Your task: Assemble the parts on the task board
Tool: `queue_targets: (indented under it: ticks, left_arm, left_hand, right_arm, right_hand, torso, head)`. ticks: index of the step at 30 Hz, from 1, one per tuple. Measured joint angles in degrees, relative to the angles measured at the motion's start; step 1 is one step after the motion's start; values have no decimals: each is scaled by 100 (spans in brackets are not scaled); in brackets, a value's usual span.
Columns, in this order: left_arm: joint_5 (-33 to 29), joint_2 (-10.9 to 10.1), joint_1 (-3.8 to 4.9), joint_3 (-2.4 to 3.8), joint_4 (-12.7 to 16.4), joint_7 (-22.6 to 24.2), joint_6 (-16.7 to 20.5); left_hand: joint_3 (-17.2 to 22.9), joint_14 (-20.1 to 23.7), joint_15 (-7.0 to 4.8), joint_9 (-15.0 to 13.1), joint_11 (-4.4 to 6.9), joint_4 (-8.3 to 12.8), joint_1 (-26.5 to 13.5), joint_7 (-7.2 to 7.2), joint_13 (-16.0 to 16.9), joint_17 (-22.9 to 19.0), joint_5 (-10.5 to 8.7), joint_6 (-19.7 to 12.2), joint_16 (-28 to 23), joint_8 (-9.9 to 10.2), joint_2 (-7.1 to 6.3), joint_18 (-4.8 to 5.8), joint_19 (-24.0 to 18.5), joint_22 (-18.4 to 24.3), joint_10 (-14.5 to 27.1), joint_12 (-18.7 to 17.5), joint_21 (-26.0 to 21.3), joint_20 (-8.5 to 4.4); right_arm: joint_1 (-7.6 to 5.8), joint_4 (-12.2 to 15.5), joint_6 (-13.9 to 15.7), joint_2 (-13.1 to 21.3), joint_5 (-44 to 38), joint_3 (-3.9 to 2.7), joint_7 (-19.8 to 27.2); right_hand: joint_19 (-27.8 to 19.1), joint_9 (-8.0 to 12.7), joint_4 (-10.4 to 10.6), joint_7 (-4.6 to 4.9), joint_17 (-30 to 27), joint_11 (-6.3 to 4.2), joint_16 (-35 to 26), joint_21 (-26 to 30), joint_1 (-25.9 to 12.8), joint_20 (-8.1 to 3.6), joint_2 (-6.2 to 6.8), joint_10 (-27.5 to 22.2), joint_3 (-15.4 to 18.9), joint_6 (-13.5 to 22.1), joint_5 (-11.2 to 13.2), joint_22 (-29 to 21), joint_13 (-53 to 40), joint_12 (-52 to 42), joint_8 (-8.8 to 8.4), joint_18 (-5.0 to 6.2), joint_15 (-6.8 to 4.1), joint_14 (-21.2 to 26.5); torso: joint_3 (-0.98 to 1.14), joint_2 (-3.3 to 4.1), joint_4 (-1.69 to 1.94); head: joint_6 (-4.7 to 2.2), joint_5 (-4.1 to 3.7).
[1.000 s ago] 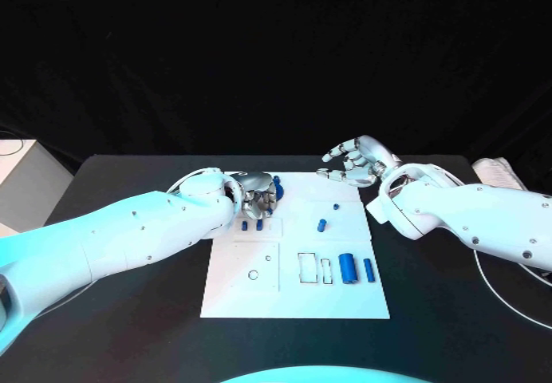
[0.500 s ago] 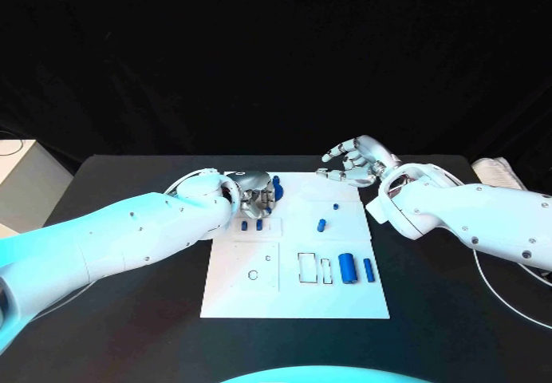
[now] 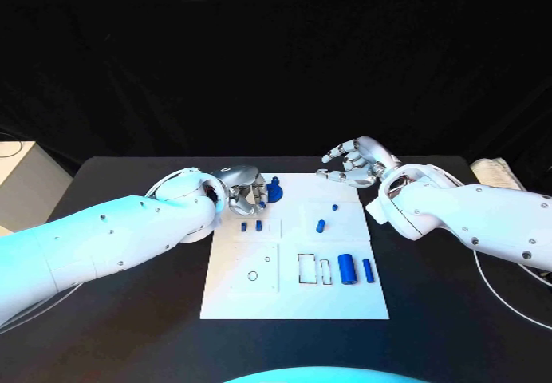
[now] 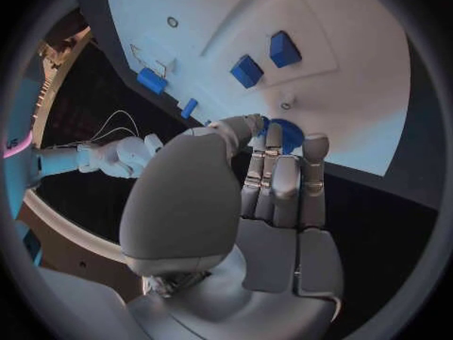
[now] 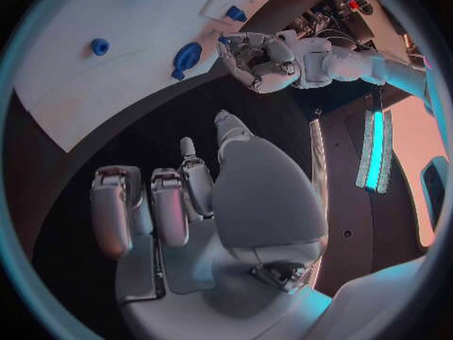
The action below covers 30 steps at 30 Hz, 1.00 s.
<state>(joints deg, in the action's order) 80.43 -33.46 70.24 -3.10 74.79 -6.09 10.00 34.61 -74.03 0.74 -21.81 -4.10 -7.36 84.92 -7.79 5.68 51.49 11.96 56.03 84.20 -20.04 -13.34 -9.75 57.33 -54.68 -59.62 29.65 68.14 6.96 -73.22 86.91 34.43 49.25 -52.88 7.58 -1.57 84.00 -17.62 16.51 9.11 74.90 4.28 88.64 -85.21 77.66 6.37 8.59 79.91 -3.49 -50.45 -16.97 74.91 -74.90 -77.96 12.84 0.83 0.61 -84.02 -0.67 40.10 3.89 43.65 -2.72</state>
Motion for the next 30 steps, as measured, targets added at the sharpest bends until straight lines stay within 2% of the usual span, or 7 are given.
queue_targets:
  ticks: [6,12,21,30]
  left_arm:
    - [-109,-243,4,40,186,-16,52]
    - [-178,-344,3,46,187,-52,52]
    - [-223,-268,2,25,35,-96,24]
    - [-238,-165,-14,-33,-96,-109,-34]
  left_hand:
    - [0,-27,-10,1,-19,0,-20,0,0,22,0,-1,0,9,20,1,21,-16,-20,-21,0,-20]
    - [0,-29,-12,4,-20,0,-20,-20,0,40,0,20,0,11,20,1,42,-35,-20,-44,0,1]
    - [0,-29,-12,4,-20,0,-43,-20,0,40,0,20,0,28,-3,1,41,-35,-20,-43,0,1]
    - [0,-29,-12,1,1,0,-43,-5,0,40,0,35,0,29,-3,1,41,-34,-40,-43,0,0]
  right_arm:
    - [0,-13,0,9,-4,0,-3]
    - [6,-21,0,1,-9,0,-4]
    - [15,-30,0,-11,-21,0,-6]
    - [21,-31,1,-18,-31,0,-6]
  right_hand:
    - [0,0,0,0,0,0,0,0,0,0,0,0,0,0,0,0,-5,0,22,0,-14,14]
    - [0,0,0,0,0,0,0,0,0,0,0,0,0,0,0,0,-5,0,22,0,-21,21]
    - [0,-4,0,0,0,0,-22,22,0,0,0,0,0,0,0,4,-4,0,22,0,-21,21]
    - [0,-4,0,0,0,0,-22,22,0,0,0,0,0,0,0,4,-3,0,22,0,-21,21]
  torso:
    - [1,-11,22]
    - [-2,-24,45]
    - [-8,-21,39]
    - [-6,-11,36]
  head:
    - [4,-9]
    - [8,-19]
    - [-6,17]
    - [-3,16]
